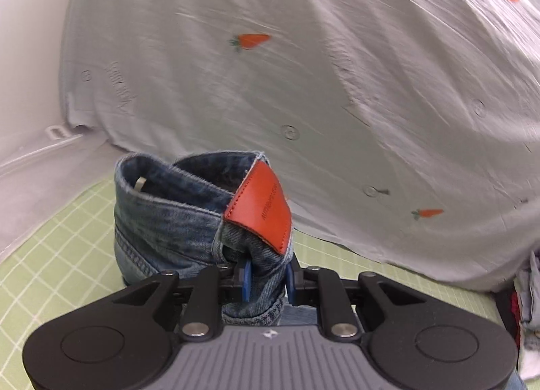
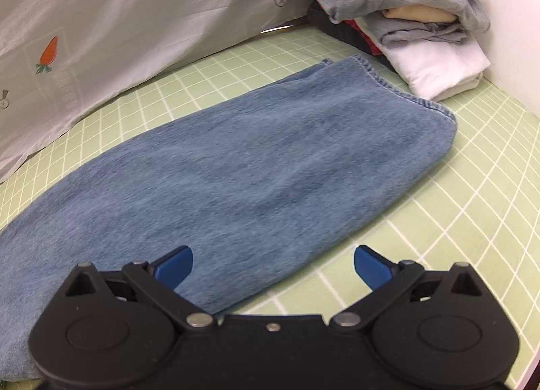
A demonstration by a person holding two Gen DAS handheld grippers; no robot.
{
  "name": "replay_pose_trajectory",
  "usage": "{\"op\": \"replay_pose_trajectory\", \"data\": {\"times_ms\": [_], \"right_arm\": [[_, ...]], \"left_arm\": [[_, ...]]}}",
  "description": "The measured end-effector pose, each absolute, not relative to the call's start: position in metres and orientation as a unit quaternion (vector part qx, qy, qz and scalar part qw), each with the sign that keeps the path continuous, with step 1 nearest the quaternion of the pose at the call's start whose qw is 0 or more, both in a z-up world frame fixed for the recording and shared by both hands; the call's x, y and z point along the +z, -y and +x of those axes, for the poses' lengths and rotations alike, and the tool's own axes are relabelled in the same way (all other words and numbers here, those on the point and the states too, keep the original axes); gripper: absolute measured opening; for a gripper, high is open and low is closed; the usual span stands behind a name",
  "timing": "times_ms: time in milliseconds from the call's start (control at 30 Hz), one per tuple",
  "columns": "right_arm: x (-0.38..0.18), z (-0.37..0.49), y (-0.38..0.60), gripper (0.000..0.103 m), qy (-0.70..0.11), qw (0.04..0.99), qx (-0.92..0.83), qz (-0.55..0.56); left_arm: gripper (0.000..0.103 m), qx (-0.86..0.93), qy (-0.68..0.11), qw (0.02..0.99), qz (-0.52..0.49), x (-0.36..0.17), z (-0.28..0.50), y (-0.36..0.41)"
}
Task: Fold clothes
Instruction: 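Fold the waistband over toward the leg hems and open the left gripper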
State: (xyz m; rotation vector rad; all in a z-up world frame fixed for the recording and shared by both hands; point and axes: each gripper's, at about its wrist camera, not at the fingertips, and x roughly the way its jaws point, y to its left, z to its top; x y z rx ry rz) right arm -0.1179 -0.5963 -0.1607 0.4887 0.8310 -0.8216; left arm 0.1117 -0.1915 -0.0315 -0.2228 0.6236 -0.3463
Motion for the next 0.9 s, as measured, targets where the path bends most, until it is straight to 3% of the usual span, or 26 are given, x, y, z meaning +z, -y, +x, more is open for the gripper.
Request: {"op": "replay_pose_trajectory", "data": {"times_ms": [167,300,367,567,633,900], "right_arm": [[-0.161,-0.142,0.646,0.103,-0.378,0.801,-0.399,0.237],[-0.162,-0.155,0.686,0.103,-0.368,0.796,-0.414,0.246],[-0.163,-0.160,0.702,0.103,-0.364,0.793,-0.419,0.253],[-0.169,-0.159,0.724,0.103,-0.363,0.790,-0.418,0.264],[-0.171,-0.157,0.728,0.103,-0.362,0.789,-0.417,0.268],[-0.171,-0.166,0.715,0.103,-0.355,0.786,-0.418,0.284]], "left_arm": [[0.020,-0.233,-0.366,0.897,-0.089,-0.072,0.087,0.289],[0.020,-0.228,-0.445,0.866,-0.026,-0.131,0.066,0.356],[0.021,-0.217,-0.446,0.868,0.006,-0.148,0.056,0.370],[0.029,-0.208,-0.459,0.864,0.001,-0.147,0.061,0.377],[0.039,-0.213,-0.457,0.864,0.017,-0.146,0.058,0.383],[0.053,-0.299,-0.453,0.836,0.083,-0.135,0.048,0.428]]}}
